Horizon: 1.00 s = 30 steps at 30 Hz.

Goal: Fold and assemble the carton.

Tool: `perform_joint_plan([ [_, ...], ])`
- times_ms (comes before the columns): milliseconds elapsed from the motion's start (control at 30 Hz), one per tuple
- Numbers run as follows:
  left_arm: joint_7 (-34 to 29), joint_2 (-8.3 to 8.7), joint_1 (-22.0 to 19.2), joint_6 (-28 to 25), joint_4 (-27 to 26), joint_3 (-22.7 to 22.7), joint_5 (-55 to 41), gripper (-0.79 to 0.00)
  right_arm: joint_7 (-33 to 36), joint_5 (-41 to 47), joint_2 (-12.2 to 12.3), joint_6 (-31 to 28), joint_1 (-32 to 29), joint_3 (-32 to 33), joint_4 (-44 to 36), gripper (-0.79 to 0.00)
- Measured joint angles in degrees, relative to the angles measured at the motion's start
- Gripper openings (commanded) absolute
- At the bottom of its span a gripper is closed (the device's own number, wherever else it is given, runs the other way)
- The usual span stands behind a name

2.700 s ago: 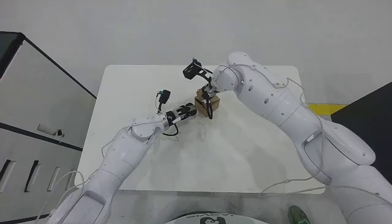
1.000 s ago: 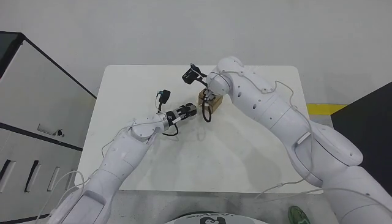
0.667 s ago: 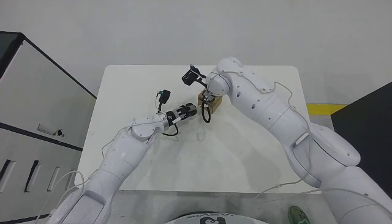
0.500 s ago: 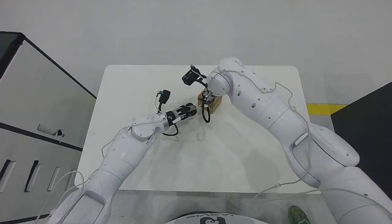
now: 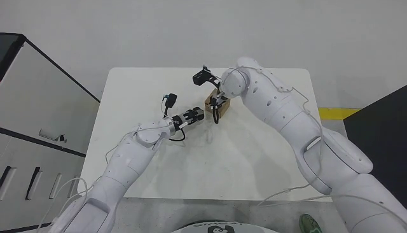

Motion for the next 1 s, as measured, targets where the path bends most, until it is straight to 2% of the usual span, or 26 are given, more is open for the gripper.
perform_joint_plan([
  [67, 0.00, 0.00, 0.00, 0.00, 0.00, 0.00, 0.00, -0.785, -0.10, 0.29, -0.03, 0.17, -0.04, 0.28, 0.22, -0.683],
  [100, 0.00, 0.00, 0.00, 0.00, 0.00, 0.00, 0.00, -0.785, -0.19, 0.51, -0.05, 0.34, -0.06, 0.46, 0.42, -0.785],
  [367, 0.00, 0.00, 0.00, 0.00, 0.00, 0.00, 0.00, -0.785, -1.57, 2.18, -0.13, 1.32, -0.09, 2.06, 2.13, -0.785],
  [667, 0.00, 0.00, 0.00, 0.00, 0.00, 0.00, 0.00, -0.785, -2.89, 5.56, 0.68, -0.08, -0.38, 5.54, 3.87, -0.785],
  [1000, 0.00, 0.00, 0.00, 0.00, 0.00, 0.00, 0.00, -0.785, -3.26, 5.80, 0.17, 0.31, -0.97, 5.16, 5.77, -0.785],
])
